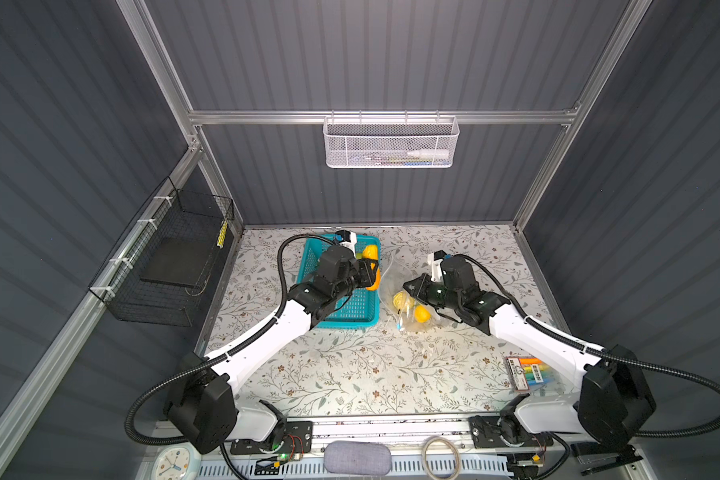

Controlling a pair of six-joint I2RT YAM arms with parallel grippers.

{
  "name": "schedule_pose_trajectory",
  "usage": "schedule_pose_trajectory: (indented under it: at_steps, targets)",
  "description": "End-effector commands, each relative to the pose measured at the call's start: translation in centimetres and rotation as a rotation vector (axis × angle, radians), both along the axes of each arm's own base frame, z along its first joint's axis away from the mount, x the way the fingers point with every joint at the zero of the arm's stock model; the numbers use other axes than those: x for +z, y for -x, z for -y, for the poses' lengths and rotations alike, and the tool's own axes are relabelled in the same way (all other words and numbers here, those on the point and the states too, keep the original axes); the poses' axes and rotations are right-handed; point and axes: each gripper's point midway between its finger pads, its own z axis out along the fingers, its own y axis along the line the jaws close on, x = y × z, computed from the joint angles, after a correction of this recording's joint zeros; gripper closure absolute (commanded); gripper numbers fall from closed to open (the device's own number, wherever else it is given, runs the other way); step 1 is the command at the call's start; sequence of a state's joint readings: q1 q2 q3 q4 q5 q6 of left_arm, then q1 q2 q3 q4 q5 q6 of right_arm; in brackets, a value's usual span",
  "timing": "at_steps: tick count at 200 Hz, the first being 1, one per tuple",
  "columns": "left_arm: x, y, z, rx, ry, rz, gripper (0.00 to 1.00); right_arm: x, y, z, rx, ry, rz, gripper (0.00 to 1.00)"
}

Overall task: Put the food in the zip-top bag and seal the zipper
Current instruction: 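Lift the squash with the left gripper and carry it to the bag mouth, then lower the squash into the bag and open the left gripper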

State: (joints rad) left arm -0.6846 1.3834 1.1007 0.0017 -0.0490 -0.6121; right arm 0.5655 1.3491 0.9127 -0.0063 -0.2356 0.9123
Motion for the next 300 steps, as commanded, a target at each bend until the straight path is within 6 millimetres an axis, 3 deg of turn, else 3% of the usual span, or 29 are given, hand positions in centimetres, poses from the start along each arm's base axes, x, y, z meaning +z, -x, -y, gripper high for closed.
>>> schedule_pose_trajectory:
  at_steps: [1, 48, 94, 206, 283, 300]
  targets:
    - [3.8, -0.6, 1.7, -0.019, 0.113, 0.121, 0.59, 3.4, -0.3, -0.5, 0.008, -0.06, 0.065, 1.0]
    - [3.3, -1.0, 3.8, -0.019, 0.144, 0.186, 0.59, 4.0, -0.4, -0.6, 0.001, -0.095, 0.068, 1.0]
    - [-0.3, -1.2, 5.2, -0.019, 0.121, 0.144, 0.59, 4.2, -0.3, -0.4, -0.01, -0.096, 0.076, 1.0]
    - [-8.2, 0.0, 7.0, -0.065, -0.061, 0.005, 0.56, 2.3, -0.2, 0.4, -0.027, -0.058, 0.044, 1.0]
    - [-10.8, 0.6, 7.6, -0.106, -0.143, -0.102, 0.49, 1.9, -0.2, 0.4, -0.022, -0.056, 0.035, 1.0]
    - [-10.8, 0.6, 7.6, -0.106, -0.154, -0.114, 0.42, 1.8, -0.1, 0.5, -0.022, -0.051, 0.035, 1.0]
